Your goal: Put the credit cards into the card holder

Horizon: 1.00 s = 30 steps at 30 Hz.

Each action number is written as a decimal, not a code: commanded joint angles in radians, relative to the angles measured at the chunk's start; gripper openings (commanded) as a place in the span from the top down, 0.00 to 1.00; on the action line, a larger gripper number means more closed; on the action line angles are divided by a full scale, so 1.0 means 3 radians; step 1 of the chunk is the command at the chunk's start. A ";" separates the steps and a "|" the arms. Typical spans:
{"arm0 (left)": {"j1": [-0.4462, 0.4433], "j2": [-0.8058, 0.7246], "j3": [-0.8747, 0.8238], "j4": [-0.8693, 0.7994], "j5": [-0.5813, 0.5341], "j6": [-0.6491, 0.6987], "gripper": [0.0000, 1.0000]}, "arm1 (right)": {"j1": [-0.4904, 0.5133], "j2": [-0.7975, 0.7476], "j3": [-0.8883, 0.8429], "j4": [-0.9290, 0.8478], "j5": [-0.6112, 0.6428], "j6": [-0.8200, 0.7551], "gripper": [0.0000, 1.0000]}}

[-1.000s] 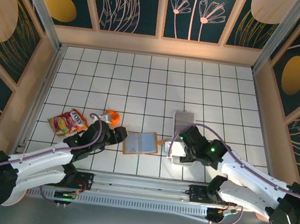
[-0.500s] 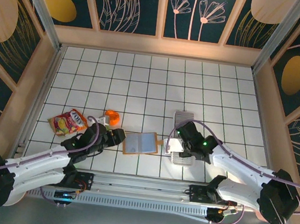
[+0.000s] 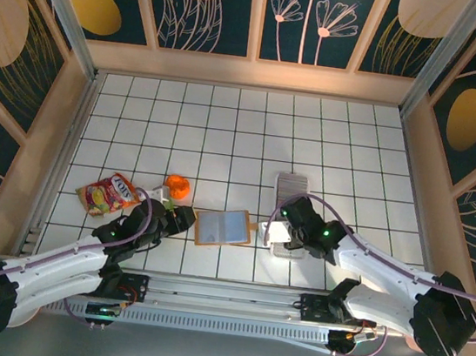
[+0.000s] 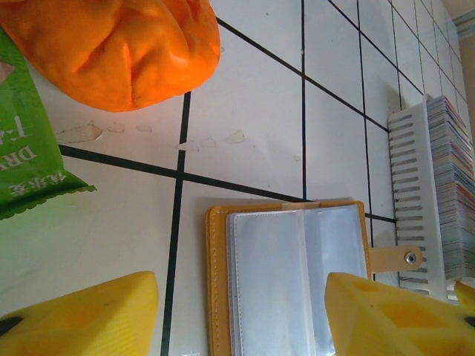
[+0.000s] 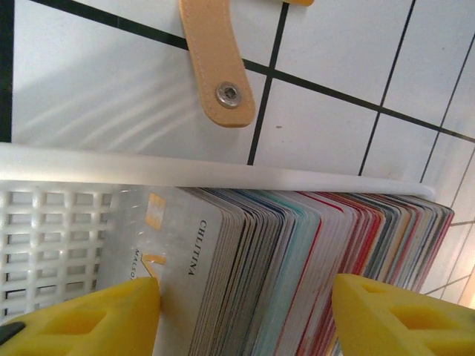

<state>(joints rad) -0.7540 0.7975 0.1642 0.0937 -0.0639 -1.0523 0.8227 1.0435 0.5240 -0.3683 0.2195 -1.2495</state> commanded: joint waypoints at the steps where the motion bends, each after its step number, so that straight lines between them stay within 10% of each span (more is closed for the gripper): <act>1: -0.0017 0.0034 -0.0019 0.0019 -0.0036 -0.0041 0.41 | 0.0003 -0.0121 -0.0044 0.0002 0.0112 -0.0157 0.41; 30: -0.0018 0.0150 -0.0035 0.0107 0.0039 -0.0107 0.53 | 0.0014 -0.0309 -0.0086 -0.0224 0.0060 -0.0120 0.87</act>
<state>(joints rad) -0.7540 0.8387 0.1642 0.1055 -0.0597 -1.0714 0.8265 0.9661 0.5072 -0.4263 0.1978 -1.2503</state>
